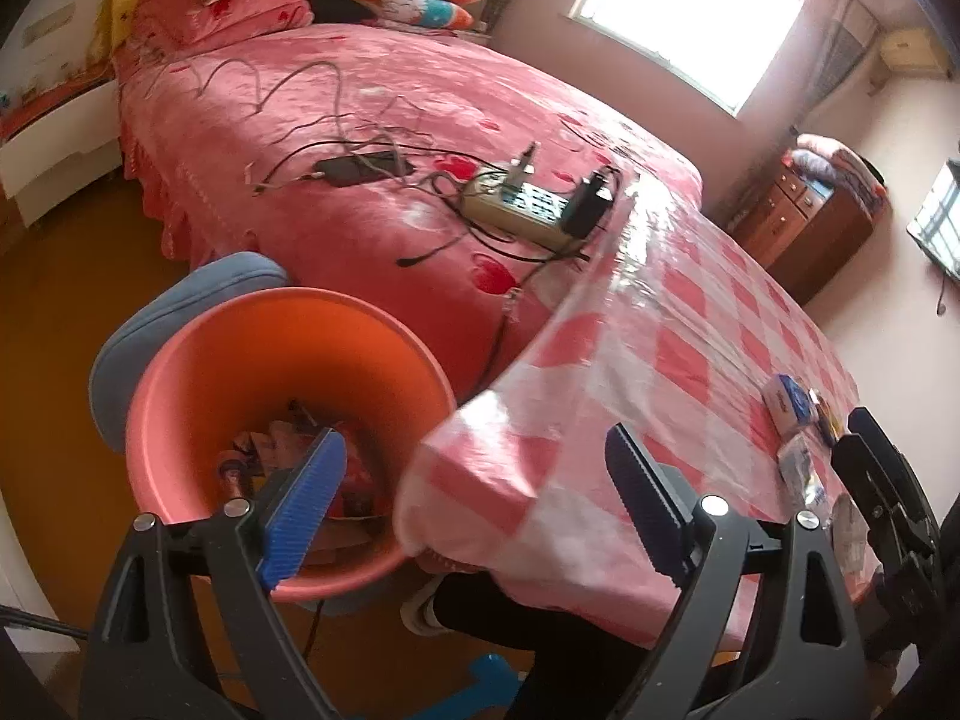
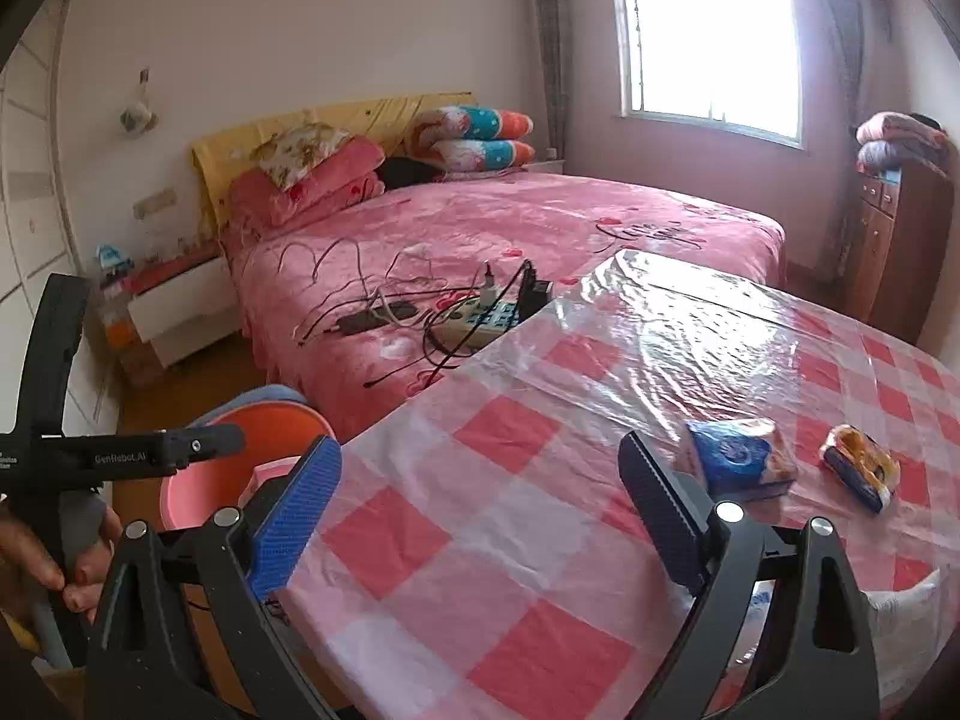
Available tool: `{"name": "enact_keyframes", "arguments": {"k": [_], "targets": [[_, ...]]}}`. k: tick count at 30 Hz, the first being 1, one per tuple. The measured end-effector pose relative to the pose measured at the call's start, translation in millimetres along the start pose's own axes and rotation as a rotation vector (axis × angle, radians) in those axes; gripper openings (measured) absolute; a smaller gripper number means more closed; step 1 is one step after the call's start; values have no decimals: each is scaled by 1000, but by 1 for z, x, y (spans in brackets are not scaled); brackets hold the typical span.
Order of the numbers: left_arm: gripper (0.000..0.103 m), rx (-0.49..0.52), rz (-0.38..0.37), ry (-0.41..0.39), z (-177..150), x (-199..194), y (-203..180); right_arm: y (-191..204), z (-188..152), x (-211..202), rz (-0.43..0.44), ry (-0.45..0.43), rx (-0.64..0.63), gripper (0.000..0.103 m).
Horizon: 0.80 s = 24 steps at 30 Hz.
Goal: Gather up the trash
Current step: 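Move both open tools back toward the remaining trash on the table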
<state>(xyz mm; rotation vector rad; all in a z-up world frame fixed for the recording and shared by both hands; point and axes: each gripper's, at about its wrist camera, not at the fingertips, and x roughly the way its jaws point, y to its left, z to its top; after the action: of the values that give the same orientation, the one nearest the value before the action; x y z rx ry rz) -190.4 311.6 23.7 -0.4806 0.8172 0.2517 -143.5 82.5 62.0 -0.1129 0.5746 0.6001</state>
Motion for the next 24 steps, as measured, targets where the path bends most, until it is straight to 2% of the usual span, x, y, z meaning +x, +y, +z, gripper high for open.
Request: {"name": "enact_keyframes", "arguments": {"k": [14, 24], "targets": [[90, 101, -17, 27, -16, 6, -66, -53, -9, -25, -75, -83, 57, 93], [90, 189, -42, 65, -31, 16, -115, -89, -15, -47, -168, -136, 67, 96]]}}
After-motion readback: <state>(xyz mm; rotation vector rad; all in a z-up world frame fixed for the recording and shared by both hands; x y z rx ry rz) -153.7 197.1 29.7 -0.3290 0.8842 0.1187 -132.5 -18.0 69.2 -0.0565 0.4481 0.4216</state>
